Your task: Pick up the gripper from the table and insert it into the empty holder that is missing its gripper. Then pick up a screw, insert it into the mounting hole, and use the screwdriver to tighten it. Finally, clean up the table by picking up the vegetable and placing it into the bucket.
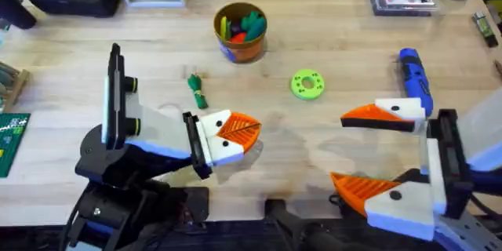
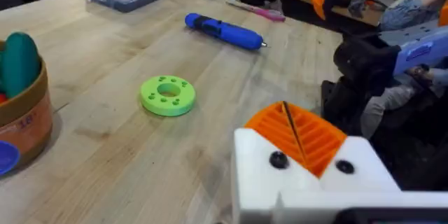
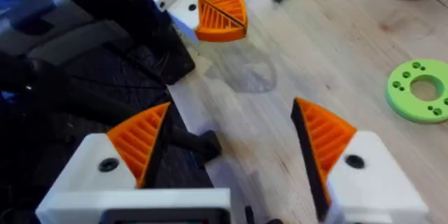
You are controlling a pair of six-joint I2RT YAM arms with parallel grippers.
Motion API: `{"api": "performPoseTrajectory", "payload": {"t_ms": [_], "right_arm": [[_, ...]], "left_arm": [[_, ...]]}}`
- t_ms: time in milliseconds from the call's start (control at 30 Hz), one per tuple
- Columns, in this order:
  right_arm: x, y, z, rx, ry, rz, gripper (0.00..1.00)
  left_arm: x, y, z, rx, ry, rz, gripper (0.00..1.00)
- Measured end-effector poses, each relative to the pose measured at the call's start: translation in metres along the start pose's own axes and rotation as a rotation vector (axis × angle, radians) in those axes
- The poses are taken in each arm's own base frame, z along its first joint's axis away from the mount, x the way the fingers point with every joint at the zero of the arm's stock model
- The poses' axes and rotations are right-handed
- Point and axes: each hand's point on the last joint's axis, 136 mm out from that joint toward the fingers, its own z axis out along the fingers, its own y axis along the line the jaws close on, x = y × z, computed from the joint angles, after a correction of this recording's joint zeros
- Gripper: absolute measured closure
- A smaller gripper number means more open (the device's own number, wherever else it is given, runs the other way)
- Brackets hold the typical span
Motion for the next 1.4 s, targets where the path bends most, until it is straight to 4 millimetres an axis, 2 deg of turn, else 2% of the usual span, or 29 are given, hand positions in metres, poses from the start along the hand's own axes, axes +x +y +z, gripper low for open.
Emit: {"api": "performPoseTrajectory", "payload": {"t_ms": [133, 300, 467, 633, 733, 833, 967, 1100, 1200, 1400], "right_arm": [[0.0, -0.007, 0.0, 0.043, 0.0, 0.009, 0.008], [0.003, -0.042, 0.0, 0.224, 0.033, 0.094, 0.008], [0.015, -0.092, 0.009, 0.422, 0.17, 0.178, 0.01], [0.029, -0.159, 0.01, 0.6, 0.373, 0.314, 0.01], [0.027, -0.204, -0.004, 0.688, 0.433, 0.414, 0.01], [0.027, -0.251, -0.027, 0.77, 0.446, 0.518, 0.008], [0.042, -0.306, -0.057, 0.857, 0.446, 0.61, 0.008], [0.065, -0.345, -0.077, 0.906, 0.455, 0.635, 0.009], [0.075, -0.368, -0.09, 0.945, 0.445, 0.62, 0.009], [0.088, -0.395, -0.119, 1.025, 0.406, 0.619, 0.008]], "left_arm": [[0.0, 0.001, 0.0, -0.005, -0.001, 0.0, 0.986], [0.0, 0.001, 0.0, -0.008, -0.002, 0.001, 0.986], [0.0, 0.002, 0.0, -0.011, -0.002, 0.001, 0.987], [0.0, 0.002, 0.0, -0.012, -0.002, 0.001, 0.987], [-0.001, 0.002, 0.0, -0.012, -0.002, 0.001, 0.987], [0.0, 0.002, 0.0, -0.012, -0.002, 0.001, 0.987], [-0.001, 0.002, 0.0, -0.012, -0.002, 0.001, 0.987], [0.0, 0.002, 0.0, -0.012, -0.002, 0.001, 0.987], [0.0, 0.002, 0.0, -0.012, -0.002, 0.001, 0.987], [-0.001, 0.002, 0.0, -0.012, -0.002, 0.001, 0.987]]}}
